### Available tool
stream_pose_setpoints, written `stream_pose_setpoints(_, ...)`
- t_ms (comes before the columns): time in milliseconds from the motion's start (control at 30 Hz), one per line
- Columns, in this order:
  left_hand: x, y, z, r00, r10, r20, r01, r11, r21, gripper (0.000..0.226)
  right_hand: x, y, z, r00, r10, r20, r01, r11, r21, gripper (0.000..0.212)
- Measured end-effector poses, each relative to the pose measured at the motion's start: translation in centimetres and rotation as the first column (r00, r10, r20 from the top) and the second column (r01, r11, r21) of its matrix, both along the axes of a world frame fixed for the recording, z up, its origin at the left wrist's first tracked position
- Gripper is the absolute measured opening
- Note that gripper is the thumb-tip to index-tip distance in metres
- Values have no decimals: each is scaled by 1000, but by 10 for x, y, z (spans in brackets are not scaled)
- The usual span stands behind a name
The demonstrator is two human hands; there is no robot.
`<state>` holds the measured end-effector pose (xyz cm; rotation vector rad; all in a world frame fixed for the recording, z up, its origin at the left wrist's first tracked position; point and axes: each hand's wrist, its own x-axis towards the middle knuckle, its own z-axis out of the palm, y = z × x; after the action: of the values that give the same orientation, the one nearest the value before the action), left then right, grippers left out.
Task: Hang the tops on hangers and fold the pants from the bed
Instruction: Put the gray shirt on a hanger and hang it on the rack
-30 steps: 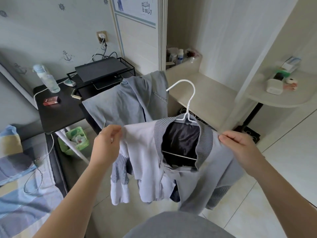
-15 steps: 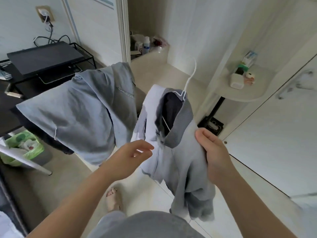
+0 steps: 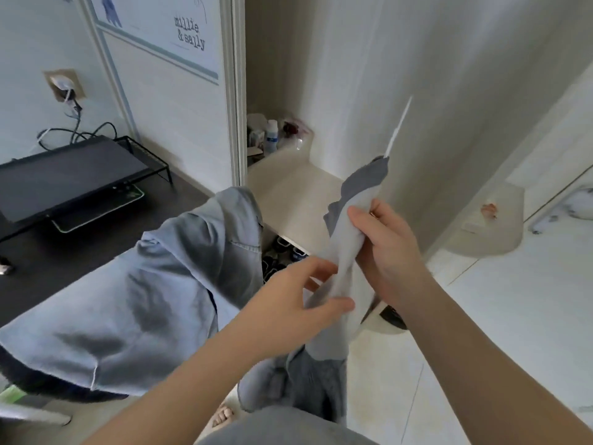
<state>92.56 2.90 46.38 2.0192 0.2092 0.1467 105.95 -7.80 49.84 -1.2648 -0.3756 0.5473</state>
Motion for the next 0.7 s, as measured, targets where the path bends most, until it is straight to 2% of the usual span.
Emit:
stream_pose_setpoints(100, 31, 42, 15, 995, 14, 102, -25, 994, 107, 23, 27, 42, 26, 985, -70, 158, 73, 997, -15, 15)
stream_pose_setpoints(200, 60, 85, 33, 984, -3, 178, -25, 987, 157, 16, 55, 79, 50, 959, -140, 245, 143, 990, 7, 22)
stream_pose_setpoints(300, 89, 123, 57, 974, -33, 225, -11, 982, 190, 9, 81, 112, 76, 926, -196, 322, 197, 980, 29, 21)
stream_pose_setpoints(400, 120, 151, 86, 959, -51, 280, -15, 973, 230, 7, 109, 138, 107, 888, -240, 393, 236, 970, 59, 18)
stream_pose_setpoints(500, 152, 175, 121, 932, -82, 354, -25, 957, 289, 17, 144, 162, 140, 869, -238, 434, 200, 971, 133, 29)
stream_pose_setpoints(633, 196, 204, 168, 884, -107, 455, -61, 939, 338, 7, 189, 191, 194, 820, -239, 520, 166, 969, 183, 27)
stream_pose_setpoints(700, 219, 214, 195, 844, -120, 522, -106, 918, 381, 9, 209, 204, 228, 775, -241, 584, 147, 968, 205, 29)
